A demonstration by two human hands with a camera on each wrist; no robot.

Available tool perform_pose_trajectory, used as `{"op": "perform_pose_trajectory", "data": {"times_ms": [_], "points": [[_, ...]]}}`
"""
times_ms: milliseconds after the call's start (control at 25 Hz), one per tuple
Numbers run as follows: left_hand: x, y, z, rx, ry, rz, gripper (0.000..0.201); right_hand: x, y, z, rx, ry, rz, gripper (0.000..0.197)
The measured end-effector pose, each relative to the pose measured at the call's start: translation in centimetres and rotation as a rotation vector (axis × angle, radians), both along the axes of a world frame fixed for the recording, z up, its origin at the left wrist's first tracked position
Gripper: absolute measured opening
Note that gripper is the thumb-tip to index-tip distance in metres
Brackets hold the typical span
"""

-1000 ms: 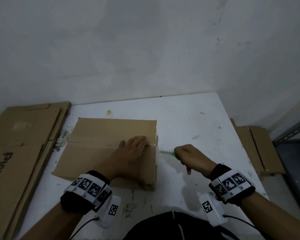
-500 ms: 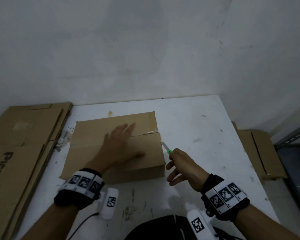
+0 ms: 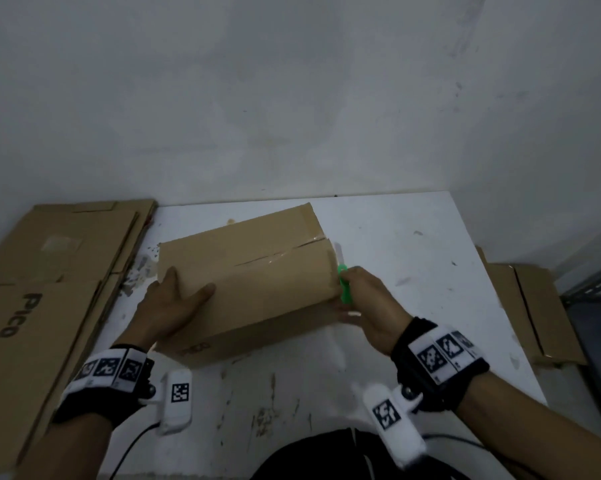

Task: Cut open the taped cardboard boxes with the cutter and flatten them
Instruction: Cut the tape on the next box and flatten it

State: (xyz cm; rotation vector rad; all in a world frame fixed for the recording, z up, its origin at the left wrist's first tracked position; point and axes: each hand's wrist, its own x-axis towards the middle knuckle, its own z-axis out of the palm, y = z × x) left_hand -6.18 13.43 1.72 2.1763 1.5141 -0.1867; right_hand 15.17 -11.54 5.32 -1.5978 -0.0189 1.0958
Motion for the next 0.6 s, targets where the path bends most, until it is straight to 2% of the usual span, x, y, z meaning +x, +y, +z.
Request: {"op": "perform_pose_trajectory", "data": {"times_ms": [120,240,320,400,440,560,600], "points": [[1.2,-1.4,0.9,0.032,0.034,-0.04,0.094,1.8,1.2,1.0,0.094,-0.063,-0.07,0.02],[2.1,-3.5,2.3,0.059,-0.106,-0.173,0.05,1.2,1.3,0.0,0.087,-0.13,-0.098,0.02],[2.5,-4.7,3.5,-0.126,-0.232,-0.191,0.025,-0.3,0.4,-1.2,0.048,-0.216,-0.086,0.023],[2.8,-5.5,4.3,-0.28,-0.296,-0.238,0.016,-1.1,-1.0,-2.3,0.022,-0.327,-0.095,0.031],[3.0,-5.5,4.3,-0.257,-0.302,-0.287,0.015,-1.1,-1.8,-2.5,0.013,-0.346,-0.103,0.031],[3.6,-4.7,3.6,0.01,-0.284,-0.366,0.016,-0.9,-3.4,-1.7,-0.013,-0.242,-0.077,0.024],[3.9,-4.3,3.1,0.062,-0.238,-0.382,0.023,-0.9,-3.6,-1.3,-0.014,-0.186,-0.039,0.021]]}}
